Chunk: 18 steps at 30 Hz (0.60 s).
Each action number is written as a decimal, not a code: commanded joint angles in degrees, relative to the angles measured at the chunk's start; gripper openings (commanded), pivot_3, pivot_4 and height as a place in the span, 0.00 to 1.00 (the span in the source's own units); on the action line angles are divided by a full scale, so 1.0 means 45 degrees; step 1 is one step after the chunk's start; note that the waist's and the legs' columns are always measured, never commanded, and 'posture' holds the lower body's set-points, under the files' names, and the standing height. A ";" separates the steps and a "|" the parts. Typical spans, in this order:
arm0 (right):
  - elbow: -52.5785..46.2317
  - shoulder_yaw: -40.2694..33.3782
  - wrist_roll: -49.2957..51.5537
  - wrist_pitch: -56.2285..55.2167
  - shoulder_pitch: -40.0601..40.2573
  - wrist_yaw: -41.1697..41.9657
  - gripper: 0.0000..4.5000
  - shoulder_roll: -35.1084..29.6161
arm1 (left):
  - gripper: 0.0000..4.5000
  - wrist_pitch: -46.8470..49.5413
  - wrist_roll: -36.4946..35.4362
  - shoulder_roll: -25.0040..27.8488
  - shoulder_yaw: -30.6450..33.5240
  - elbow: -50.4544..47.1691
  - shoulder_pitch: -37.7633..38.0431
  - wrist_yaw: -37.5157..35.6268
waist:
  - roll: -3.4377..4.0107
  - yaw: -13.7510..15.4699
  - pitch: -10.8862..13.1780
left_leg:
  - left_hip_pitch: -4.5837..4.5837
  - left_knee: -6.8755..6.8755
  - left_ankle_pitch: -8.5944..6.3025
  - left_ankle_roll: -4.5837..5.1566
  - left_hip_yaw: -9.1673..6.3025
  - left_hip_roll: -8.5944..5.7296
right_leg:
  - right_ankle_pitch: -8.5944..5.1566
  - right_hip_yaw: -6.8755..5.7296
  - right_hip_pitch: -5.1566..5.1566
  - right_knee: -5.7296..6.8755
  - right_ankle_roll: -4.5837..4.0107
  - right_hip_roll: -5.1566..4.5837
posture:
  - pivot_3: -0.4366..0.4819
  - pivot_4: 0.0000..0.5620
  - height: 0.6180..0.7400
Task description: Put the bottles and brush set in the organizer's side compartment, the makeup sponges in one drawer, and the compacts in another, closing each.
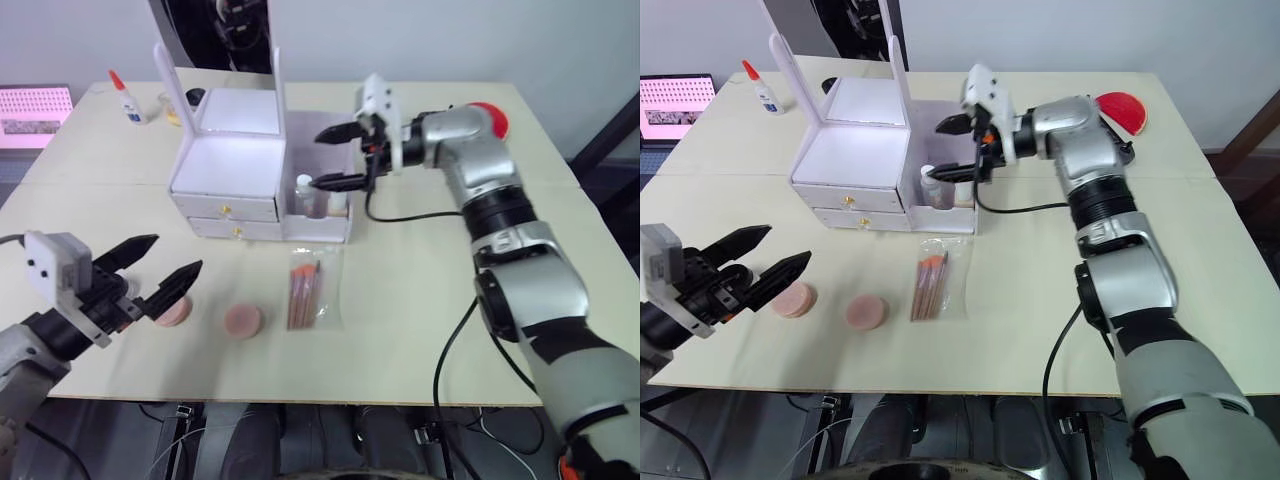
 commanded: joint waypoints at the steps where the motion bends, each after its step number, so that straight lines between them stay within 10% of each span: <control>1: -0.0155 -0.1311 0.0607 -0.0303 0.0584 0.0388 1.00 -0.1460 | 1.00 -0.0630 0.0347 0.0533 0.1611 0.0975 0.0418 -0.1073 | -0.0002 -0.0005 -0.0001 | 0.0000 0.0000 -0.0001 -0.0001 0.0000 0.0000 | -0.0001 -0.0001 0.0001 -0.0005 0.0000 0.0000 | 0.48 0.27 1.00; 9: 0.0124 -0.3346 0.0992 -0.1473 0.4073 -0.0652 1.00 -0.3618 | 1.00 -0.2354 0.2053 0.1374 0.5279 0.5959 0.2103 -0.3774 | 0.0001 -0.0299 0.0000 | -0.0002 -0.0033 -0.0003 -0.0001 0.0041 0.0010 | -0.0004 0.0014 -0.0013 -0.0034 -0.0003 -0.0007 | 0.48 0.27 1.00; 18: 0.2292 -0.4840 0.0670 -0.3932 0.6735 -0.3061 1.00 -0.4439 | 1.00 -0.4249 0.3100 0.1491 0.6099 1.0371 0.2579 -0.5287 | 0.0005 -0.0351 0.0001 | 0.0004 -0.0010 -0.0006 -0.0006 0.0088 0.0018 | 0.0007 0.0028 -0.0013 -0.0054 -0.0019 -0.0028 | 0.48 0.27 1.00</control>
